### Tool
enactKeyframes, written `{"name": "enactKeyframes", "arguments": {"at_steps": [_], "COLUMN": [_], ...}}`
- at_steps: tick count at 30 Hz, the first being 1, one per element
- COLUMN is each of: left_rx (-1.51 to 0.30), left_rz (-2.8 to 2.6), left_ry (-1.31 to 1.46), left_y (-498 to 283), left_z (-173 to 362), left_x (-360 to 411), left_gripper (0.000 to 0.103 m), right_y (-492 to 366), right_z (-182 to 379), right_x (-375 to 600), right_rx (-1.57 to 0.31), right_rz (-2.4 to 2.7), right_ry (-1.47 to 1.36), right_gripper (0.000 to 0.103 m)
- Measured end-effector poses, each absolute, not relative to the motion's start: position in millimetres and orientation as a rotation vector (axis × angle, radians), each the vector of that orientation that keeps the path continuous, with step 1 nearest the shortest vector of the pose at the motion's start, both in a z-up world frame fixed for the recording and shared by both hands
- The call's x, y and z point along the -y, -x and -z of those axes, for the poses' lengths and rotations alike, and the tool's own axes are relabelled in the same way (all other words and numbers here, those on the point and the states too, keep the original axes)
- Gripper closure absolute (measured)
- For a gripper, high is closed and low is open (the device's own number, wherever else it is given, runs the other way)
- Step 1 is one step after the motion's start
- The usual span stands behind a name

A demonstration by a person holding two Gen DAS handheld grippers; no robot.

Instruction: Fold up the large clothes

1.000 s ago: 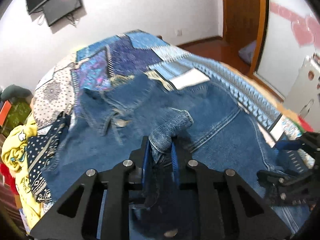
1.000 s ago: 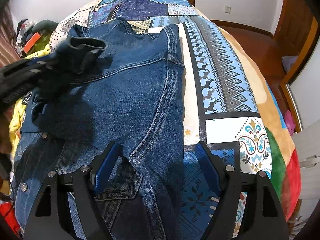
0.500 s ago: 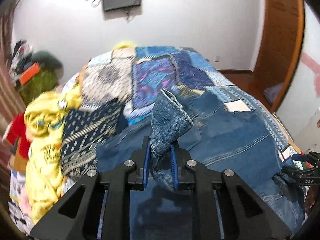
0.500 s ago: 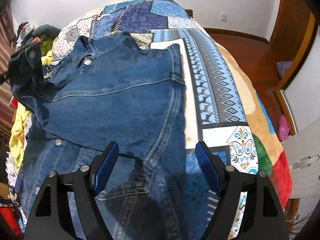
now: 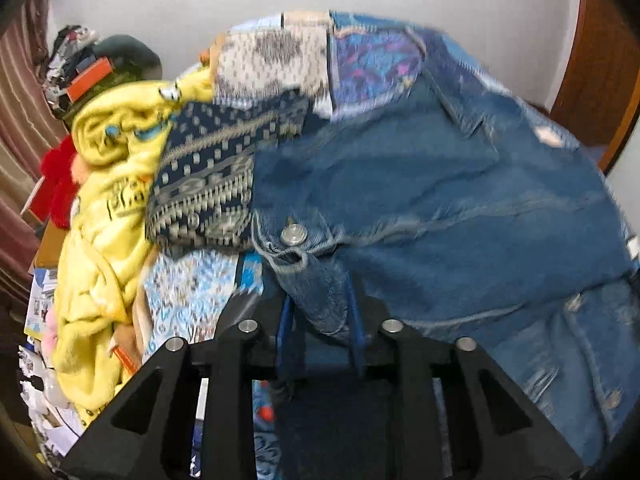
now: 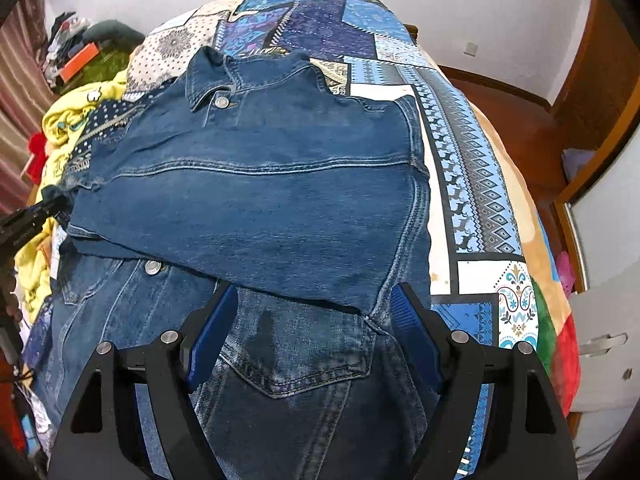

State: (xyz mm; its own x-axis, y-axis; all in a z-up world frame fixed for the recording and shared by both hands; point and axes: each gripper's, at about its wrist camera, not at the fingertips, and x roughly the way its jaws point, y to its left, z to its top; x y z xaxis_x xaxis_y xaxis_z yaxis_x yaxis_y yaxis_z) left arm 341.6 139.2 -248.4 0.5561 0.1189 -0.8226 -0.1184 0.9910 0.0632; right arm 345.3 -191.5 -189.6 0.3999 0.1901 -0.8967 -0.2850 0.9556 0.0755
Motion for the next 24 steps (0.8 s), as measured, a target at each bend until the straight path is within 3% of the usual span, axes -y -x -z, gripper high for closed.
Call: {"name": "enactKeyframes", "arguments": {"at_steps": [1,3,6,13,24], "left_rx": [-0.985,-0.994,-0.990,-1.049,-0.876], "left_rz": [-0.135,-0.154,-0.185,-0.208,-0.163], "left_ry": [-0.006,-0.035,-0.058,0.035,0.112], "left_y": [-339.8,-334.8,-323.8,-299.4,-240.8], "left_z": [253.2,257.6,260.6,255.4,170.3], "left_x": [-142.1,-144.4,-150.0,-175.9,-181.3], "left_gripper": [0.071,0.053,0.036,0.033,0.018], "right_y": [-346.2,-347.1,-344.7,-329.1,-295.0], "right_z": [190.0,190.8,193.0,201.0,147.0], "right_x": [188.5,184.4,178.9,167.3,186.5], "right_rx": [-1.122,-1.125,-1.135,-1.177,-0.995], "right_rz": [-0.295,-0.290,-0.297,-0.326,-0.264], "right_ry": [0.108,0.116,0.114,0.167,0.183], "right_gripper": [0.027,0.027,0.027,0.027,0.027]}}
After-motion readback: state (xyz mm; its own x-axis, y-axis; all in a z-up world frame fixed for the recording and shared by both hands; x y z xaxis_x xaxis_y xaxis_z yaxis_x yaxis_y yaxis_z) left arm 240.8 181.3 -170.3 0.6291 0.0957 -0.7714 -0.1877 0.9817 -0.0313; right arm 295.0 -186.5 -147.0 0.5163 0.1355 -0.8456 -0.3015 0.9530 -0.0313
